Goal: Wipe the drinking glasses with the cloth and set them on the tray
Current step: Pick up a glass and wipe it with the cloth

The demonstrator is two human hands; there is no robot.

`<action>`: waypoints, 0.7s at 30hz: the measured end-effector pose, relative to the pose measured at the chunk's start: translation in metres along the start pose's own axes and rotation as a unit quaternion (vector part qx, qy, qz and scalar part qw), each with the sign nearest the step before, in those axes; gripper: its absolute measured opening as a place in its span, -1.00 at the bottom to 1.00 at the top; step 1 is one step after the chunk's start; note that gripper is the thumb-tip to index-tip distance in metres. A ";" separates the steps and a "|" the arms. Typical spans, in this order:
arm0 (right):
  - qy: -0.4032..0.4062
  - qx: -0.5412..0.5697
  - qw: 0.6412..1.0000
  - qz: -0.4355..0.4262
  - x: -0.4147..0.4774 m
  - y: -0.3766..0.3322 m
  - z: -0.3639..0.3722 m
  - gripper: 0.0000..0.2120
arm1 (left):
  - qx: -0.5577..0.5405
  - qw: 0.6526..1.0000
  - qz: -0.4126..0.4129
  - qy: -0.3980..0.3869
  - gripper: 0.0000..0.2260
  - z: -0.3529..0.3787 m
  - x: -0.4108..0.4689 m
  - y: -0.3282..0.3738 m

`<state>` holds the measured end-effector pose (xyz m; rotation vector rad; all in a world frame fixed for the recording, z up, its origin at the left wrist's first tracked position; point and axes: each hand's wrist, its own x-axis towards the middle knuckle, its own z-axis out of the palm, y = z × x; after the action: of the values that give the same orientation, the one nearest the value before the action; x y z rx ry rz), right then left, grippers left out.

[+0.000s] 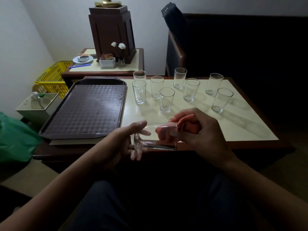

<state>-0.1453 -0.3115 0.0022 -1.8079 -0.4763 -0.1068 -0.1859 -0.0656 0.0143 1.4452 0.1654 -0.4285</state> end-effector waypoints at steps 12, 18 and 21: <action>0.017 0.157 0.970 0.187 -0.004 0.010 0.015 -0.67 | -0.015 0.993 0.102 -0.056 -0.52 -0.004 -0.007 -0.001; -0.014 -0.113 0.977 -0.182 -0.005 0.008 0.002 -0.70 | 0.039 0.997 -0.018 -0.060 -0.42 0.007 -0.004 0.000; -0.007 -0.162 0.951 -0.264 -0.001 0.021 -0.005 -0.72 | 0.036 0.995 -0.048 -0.076 -0.42 0.009 -0.002 -0.004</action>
<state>-0.1376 -0.3213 -0.0152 -1.9554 -0.9928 -0.5714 -0.1908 -0.0744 0.0123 1.4739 0.0984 -0.6264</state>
